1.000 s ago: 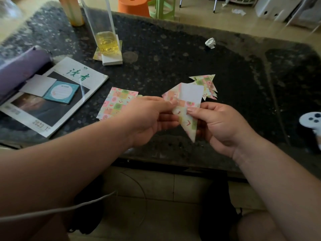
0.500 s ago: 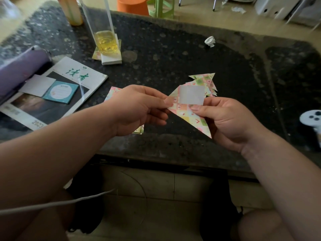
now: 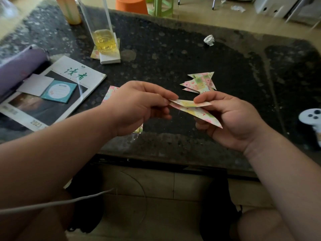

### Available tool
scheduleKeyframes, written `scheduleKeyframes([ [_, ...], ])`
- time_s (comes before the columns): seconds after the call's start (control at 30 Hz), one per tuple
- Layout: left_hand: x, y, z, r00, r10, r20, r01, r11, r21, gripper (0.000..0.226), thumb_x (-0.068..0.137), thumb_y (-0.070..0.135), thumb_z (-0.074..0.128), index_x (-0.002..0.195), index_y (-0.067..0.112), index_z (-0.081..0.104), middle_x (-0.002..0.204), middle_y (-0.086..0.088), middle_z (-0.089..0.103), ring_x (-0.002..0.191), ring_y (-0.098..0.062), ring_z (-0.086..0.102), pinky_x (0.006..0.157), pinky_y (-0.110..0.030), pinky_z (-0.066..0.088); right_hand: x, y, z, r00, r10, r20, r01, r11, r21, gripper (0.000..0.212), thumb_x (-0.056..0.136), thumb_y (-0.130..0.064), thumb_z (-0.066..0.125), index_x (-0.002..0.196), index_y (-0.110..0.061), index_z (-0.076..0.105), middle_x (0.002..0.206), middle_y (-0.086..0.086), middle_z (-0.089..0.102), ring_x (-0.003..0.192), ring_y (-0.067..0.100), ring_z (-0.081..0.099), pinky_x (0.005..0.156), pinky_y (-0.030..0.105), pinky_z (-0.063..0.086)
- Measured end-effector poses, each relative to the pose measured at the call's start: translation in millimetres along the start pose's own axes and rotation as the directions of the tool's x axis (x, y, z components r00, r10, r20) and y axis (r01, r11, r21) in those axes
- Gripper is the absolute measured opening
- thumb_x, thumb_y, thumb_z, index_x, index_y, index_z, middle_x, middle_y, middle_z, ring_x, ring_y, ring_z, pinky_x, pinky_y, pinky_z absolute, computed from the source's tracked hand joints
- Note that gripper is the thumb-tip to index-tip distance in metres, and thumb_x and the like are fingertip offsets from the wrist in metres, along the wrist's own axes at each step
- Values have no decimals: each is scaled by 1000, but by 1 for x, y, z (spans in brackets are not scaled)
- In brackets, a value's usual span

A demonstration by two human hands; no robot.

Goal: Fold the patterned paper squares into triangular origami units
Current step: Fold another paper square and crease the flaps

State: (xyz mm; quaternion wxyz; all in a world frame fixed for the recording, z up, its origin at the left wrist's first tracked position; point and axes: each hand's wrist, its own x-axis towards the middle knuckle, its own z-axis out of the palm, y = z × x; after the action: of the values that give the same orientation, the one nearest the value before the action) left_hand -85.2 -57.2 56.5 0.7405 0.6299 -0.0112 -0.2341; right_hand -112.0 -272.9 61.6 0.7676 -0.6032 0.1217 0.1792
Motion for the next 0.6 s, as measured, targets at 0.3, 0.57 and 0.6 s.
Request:
scheduleKeyframes([
  [0.3, -4, 1, -1, 996, 40, 83, -43, 999, 25, 21, 77, -4, 60, 71, 2, 78, 86, -25, 66, 70, -23, 63, 75, -37, 59, -2, 0, -4, 991, -127, 27, 130, 986, -104, 51, 97, 12, 39, 65, -9, 74, 75, 13, 73, 75, 25, 73, 66, 31, 62],
  [0.57, -2, -5, 5, 998, 9, -60, -1, 989, 145, 19, 76, -2, 78, 87, 1, 63, 78, -21, 70, 68, -28, 71, 66, -33, 62, -2, 3, -11, 956, -280, 83, 286, 842, -457, 38, 78, -11, 45, 64, -19, 79, 82, 6, 77, 88, 22, 71, 79, 39, 60],
  [0.6, -2, -6, 5, 998, -2, -68, 11, 993, 122, 20, 78, -5, 77, 91, 1, 63, 77, -17, 70, 70, -28, 70, 67, -34, 63, -3, 2, -11, 946, -307, 102, 314, 797, -515, 38, 81, -10, 46, 64, -18, 79, 82, 5, 77, 88, 23, 71, 76, 38, 60],
])
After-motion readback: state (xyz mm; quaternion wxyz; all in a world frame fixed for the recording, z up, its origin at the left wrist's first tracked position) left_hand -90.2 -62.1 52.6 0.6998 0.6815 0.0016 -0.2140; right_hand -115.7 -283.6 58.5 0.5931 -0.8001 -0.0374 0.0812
